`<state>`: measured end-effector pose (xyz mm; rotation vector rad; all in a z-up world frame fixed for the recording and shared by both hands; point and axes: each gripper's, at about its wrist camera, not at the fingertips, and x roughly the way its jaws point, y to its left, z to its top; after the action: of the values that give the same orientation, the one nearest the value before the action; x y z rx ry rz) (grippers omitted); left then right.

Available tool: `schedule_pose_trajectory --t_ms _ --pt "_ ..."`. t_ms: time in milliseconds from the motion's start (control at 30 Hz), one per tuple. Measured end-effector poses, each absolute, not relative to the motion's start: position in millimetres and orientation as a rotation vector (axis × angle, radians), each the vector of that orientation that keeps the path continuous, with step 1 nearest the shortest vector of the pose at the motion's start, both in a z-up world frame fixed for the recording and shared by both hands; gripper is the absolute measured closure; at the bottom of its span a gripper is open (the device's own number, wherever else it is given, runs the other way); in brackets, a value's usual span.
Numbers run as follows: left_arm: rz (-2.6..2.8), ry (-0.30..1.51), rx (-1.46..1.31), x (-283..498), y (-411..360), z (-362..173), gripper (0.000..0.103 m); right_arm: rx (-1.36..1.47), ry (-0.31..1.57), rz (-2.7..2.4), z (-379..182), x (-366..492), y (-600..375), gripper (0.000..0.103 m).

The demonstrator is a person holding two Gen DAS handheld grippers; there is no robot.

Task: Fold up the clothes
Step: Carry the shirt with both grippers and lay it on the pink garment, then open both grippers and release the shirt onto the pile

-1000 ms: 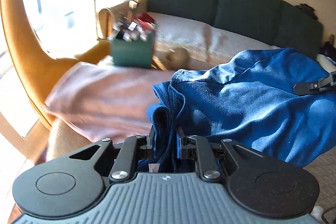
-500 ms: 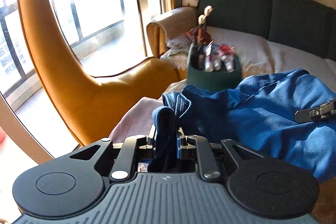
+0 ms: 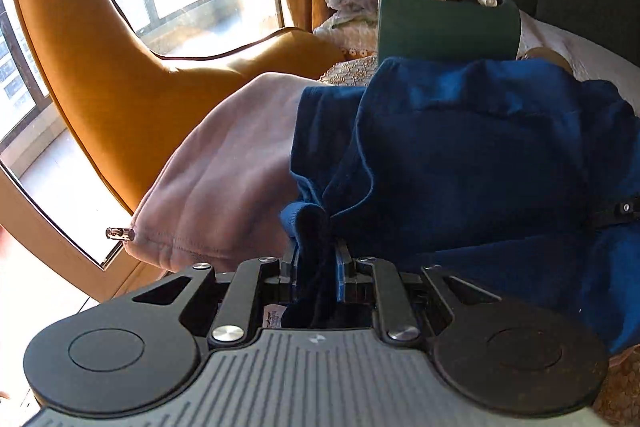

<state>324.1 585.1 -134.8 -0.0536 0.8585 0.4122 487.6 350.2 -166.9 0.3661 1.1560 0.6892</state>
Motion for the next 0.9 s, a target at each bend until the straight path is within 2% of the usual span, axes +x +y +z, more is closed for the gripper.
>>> schedule_pose_trajectory --t_ms 100,167,200,300,400,567,633,900 --pt "0.421 0.854 -0.028 326.3 578.8 -132.8 0.087 0.356 1.151 0.697 -172.5 485.6 347.5 0.000" --pt "0.421 0.854 -0.021 325.7 576.3 -128.3 0.081 0.356 1.165 0.698 -170.5 485.1 344.8 0.000" --pt "0.417 0.850 -0.028 324.0 576.2 -125.0 0.072 0.359 1.171 0.694 -168.1 484.1 343.2 0.000" --pt "0.409 0.813 -0.035 314.5 572.6 -111.2 0.030 0.349 1.165 0.688 -158.0 473.9 337.4 0.000" --pt "0.418 0.789 -0.016 303.1 563.1 -94.4 0.015 0.336 1.125 0.682 -142.8 458.9 326.5 0.000" --pt "0.407 0.741 -0.008 275.3 535.5 -64.0 0.011 0.284 1.062 0.705 -105.2 421.4 300.3 0.000" --pt "0.409 0.720 -0.003 261.0 518.3 -52.9 0.000 0.244 1.004 0.728 -87.1 401.5 287.8 0.000" --pt "0.352 0.638 -0.009 197.4 433.3 -12.0 0.000 0.185 0.879 0.765 -20.9 323.8 223.7 0.000"
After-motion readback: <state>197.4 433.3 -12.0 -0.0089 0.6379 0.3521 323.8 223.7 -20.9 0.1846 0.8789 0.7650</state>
